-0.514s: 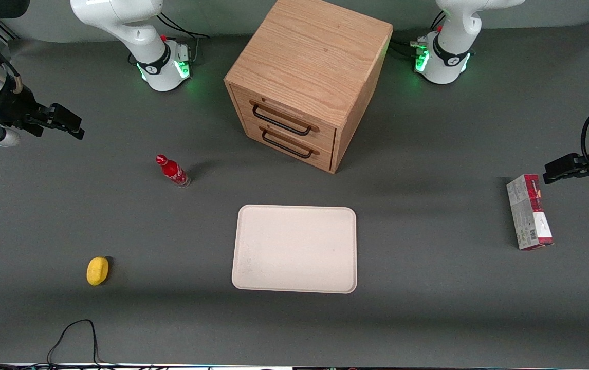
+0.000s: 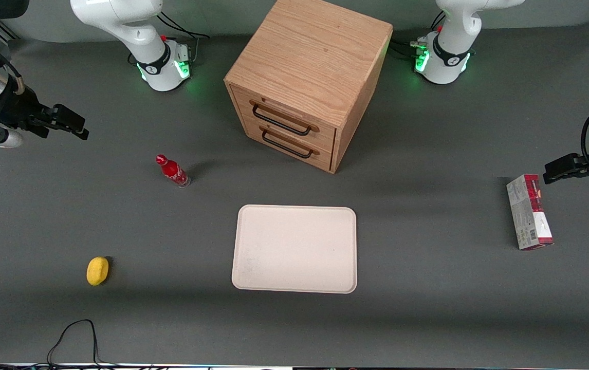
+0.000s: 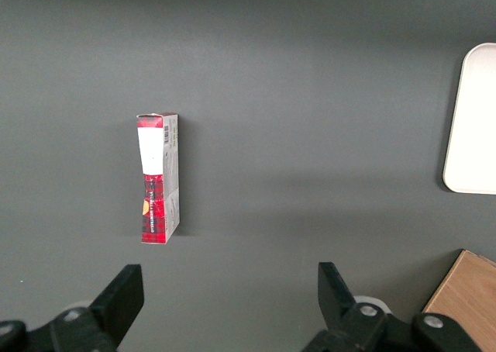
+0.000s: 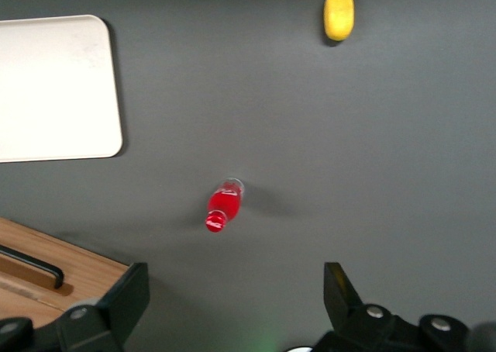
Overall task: Open upper drawer
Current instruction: 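Move the right gripper to the upper drawer's black handle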
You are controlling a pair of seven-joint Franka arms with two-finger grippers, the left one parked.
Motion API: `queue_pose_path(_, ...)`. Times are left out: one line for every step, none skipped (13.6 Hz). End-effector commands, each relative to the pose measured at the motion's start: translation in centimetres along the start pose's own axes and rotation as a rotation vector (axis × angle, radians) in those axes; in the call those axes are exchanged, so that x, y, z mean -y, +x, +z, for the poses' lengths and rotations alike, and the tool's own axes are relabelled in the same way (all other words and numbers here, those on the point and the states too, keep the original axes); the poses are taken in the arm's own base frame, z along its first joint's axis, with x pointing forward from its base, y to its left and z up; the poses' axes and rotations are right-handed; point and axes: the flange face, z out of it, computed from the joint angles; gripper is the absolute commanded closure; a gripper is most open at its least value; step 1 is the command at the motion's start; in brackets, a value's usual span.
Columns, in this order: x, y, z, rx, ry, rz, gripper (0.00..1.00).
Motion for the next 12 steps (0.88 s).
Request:
queue_pose_path(4.3,1.9,0.1,0.012,0.043,-0.066,0.0)
queue_pose_path(6.3,1.8,0.5,0.017,0.047,-0.104,0.0)
queue_pose_path(7.7,2.1,1.4,0.034,0.045,-0.141,0.0)
queue_pose_path(10.6,1.7,2.2,0.048,0.043,-0.215,0.0)
queue_pose_path(13.1,1.3,2.3,0.048,0.046,-0.289,0.0)
queue_pose_path(15.4,0.9,2.6,0.051,0.051,-0.355,0.0)
queue_pose_path(18.1,0.1,2.5,0.05,0.058,-0.412,0.0)
queue_pose_path(20.6,-0.8,2.2,0.044,0.064,-0.461,0.0)
queue_pose_path(22.7,-1.8,2.0,0.042,0.073,-0.503,0.0)
queue_pose_path(24.6,-3.0,2.2,0.047,0.076,-0.545,0.0)
queue_pose_path(26.1,-3.9,2.3,0.051,0.083,-0.581,0.0)
queue_pose_path(27.8,-5.2,2.2,0.053,0.088,-0.63,0.0)
